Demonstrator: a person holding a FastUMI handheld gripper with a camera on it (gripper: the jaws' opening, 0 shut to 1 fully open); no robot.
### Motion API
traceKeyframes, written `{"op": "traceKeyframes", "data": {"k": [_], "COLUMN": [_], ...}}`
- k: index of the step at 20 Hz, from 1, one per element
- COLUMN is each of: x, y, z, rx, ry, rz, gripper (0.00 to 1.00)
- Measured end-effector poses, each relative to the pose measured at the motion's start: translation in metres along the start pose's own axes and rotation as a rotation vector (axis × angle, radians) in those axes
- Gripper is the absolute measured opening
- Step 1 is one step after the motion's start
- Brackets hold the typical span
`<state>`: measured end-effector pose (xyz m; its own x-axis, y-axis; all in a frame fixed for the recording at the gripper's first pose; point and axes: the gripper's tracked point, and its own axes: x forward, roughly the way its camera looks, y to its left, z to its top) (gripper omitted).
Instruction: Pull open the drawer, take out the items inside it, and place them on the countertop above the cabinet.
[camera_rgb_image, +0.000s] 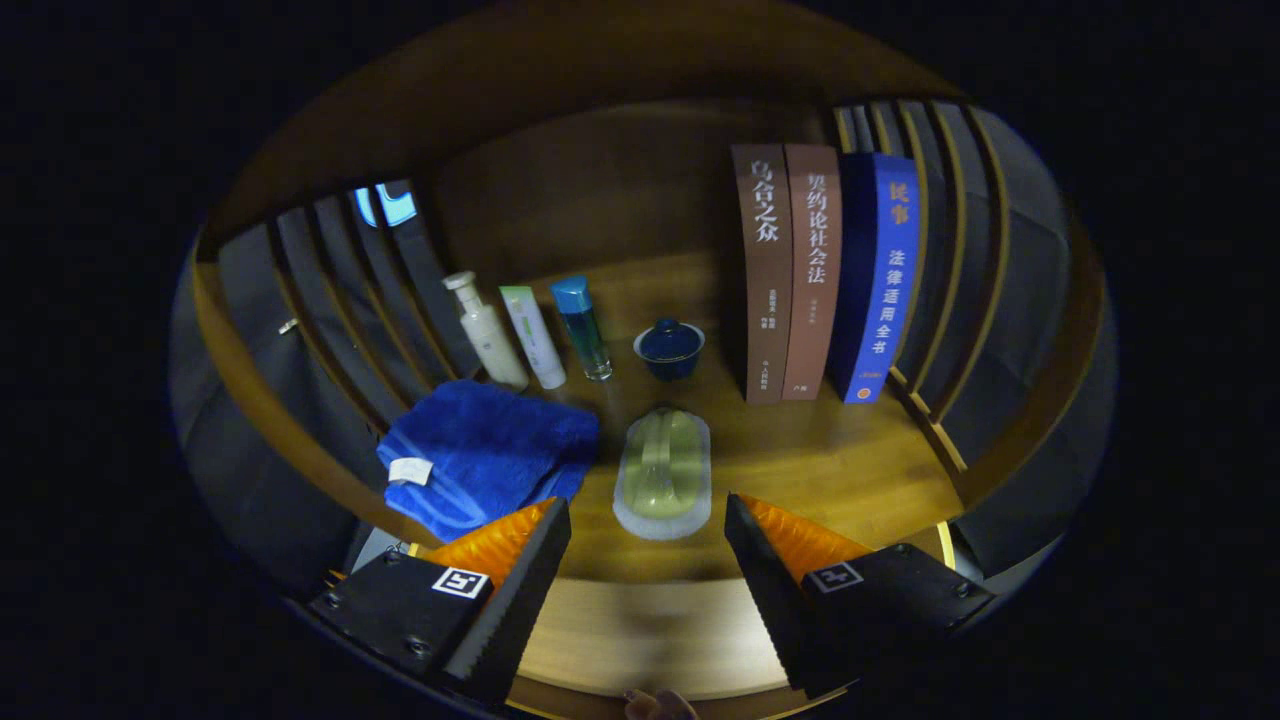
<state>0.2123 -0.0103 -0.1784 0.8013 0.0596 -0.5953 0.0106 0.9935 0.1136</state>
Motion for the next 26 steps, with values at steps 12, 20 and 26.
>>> {"op": "traceKeyframes", "data": {"k": [12,20,26], "x": [-0.165,-0.151,-0.11], "y": [0.017,0.006,-0.006], "z": [-0.12,-0.22,-0.254], "rx": [-0.078,-0.027,-0.024], "ry": [-0.431,-0.416,-0.34], "rz": [0.063,0.014,-0.029], "gripper": [0.99,0.99,0.99]}}
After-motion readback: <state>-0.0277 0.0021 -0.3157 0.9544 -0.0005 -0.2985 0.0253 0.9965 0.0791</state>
